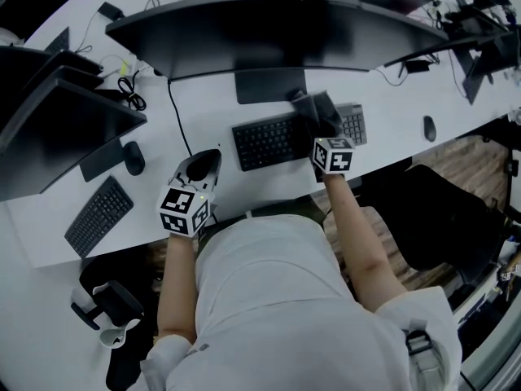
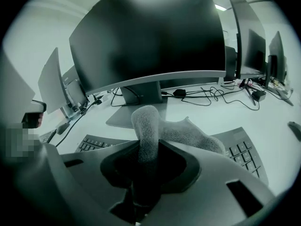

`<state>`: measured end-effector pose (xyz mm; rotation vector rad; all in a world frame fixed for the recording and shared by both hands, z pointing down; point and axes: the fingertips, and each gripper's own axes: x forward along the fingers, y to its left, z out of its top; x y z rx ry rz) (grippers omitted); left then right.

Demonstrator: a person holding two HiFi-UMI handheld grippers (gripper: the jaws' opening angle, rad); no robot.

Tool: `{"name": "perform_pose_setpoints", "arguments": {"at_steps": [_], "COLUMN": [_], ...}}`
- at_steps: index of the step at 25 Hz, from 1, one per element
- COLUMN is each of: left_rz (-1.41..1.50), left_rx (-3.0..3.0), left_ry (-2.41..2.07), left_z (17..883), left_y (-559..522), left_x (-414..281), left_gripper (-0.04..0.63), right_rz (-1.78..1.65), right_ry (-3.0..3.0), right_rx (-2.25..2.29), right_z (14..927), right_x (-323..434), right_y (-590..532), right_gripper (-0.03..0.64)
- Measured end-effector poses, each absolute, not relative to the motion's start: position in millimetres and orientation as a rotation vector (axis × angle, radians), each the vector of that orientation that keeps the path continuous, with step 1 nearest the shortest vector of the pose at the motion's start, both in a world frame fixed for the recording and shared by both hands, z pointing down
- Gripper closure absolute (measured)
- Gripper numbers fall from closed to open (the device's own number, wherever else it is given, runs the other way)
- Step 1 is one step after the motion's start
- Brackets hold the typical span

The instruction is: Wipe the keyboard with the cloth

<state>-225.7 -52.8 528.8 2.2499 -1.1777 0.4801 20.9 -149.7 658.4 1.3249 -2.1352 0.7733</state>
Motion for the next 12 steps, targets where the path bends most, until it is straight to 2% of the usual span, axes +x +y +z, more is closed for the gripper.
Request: {"name": "perform_pose_setpoints", "arguments": {"at_steps": [12], "left_rz": [0.472], "left_rx": [2.258], "left_ry": [-1.157], "left_z": [535.2], "left_y": [-38.3], "left_x": [-244.9], "left_gripper": [0.594], "right_rz": [0.759], "right_ry": [-2.218], "right_rx": [1.155], "right_z": [654.3], "right_x": [-74.3], "right_y": [-119.9], "right_gripper": [0.511]}}
